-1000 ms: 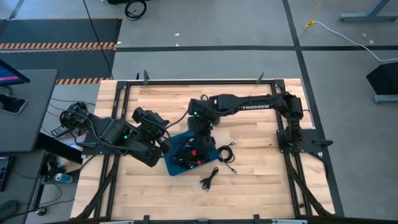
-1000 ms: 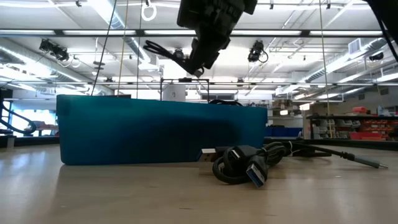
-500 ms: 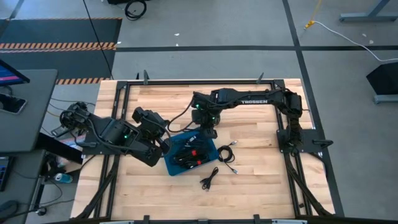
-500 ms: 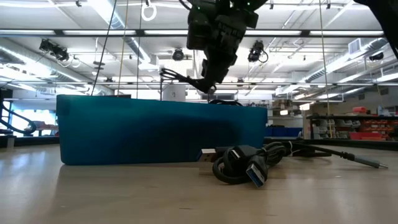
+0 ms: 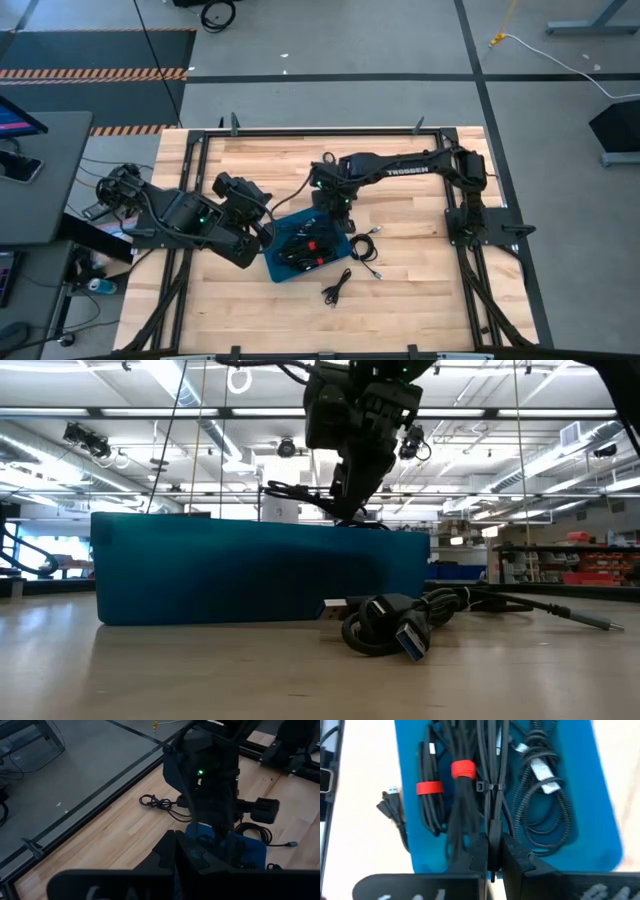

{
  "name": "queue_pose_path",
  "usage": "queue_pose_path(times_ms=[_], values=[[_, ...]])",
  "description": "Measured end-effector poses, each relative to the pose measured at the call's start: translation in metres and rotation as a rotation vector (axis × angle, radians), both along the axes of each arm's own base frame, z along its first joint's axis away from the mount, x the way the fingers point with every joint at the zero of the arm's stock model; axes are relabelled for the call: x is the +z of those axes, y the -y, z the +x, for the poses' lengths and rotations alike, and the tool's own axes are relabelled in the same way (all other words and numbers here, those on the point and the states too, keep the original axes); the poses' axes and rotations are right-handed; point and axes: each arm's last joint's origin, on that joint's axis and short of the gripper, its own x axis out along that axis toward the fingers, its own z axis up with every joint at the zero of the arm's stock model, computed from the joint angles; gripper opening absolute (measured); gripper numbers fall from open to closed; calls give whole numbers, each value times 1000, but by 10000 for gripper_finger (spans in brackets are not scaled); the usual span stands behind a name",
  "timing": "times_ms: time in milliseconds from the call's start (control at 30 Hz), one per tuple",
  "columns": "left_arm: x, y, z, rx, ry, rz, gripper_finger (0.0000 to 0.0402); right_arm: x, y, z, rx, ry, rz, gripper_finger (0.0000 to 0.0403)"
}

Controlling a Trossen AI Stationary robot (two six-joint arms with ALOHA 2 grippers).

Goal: Pick and place USB-C Cables
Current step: Put the black charger cable into the blue bin

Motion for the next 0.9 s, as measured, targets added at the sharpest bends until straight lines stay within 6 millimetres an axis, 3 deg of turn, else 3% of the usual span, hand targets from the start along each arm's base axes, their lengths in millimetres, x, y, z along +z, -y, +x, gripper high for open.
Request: queue_pose_path(times_ms=[600, 900], values=[[0, 0, 0, 0, 0, 0, 5, 2, -3, 7, 9, 70, -9, 30], [0, 0, 0, -1, 0, 0, 5, -25, -2, -5, -25, -22, -26, 30]])
